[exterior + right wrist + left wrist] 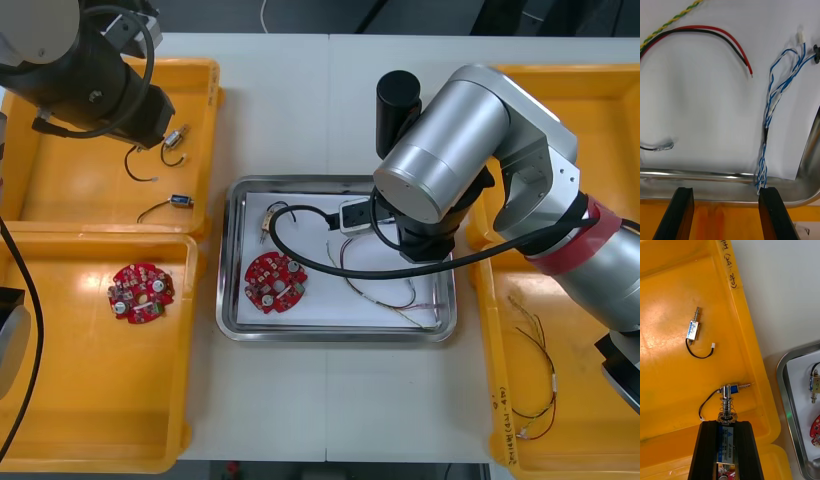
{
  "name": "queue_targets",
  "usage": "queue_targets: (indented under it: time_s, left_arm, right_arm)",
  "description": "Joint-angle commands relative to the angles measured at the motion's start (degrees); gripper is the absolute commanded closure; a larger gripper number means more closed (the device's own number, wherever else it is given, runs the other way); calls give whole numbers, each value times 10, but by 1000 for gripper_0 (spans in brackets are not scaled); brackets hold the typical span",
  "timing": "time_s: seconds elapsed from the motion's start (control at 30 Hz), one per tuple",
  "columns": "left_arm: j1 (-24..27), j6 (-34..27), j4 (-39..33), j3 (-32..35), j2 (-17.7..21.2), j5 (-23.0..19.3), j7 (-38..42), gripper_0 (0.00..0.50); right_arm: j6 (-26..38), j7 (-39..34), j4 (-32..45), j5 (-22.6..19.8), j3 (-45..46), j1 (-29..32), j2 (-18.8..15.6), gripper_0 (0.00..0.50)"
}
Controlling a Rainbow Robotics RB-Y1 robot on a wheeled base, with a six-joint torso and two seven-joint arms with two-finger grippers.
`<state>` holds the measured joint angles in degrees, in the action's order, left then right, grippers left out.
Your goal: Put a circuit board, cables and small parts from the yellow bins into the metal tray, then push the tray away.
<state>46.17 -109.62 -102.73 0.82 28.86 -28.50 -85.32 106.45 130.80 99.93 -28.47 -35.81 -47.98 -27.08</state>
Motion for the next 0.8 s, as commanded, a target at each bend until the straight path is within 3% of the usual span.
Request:
queue_targets:
  time_s: [0.03,0.43,0.8]
  left_arm:
    - [-2,-4,-23,-6,-7,-6,53,499]
    - [-2,-4,-32,-21,-9,-16,61,500]
    - [-2,17,-48,-78,-23,-23,90,500]
  right_arm:
    - [35,-21,37,3,41,-26,11,0]
    - [35,-42,83,-1,166,-29,-31,0]
    - [35,-144,97,-61,288,11,-96,0]
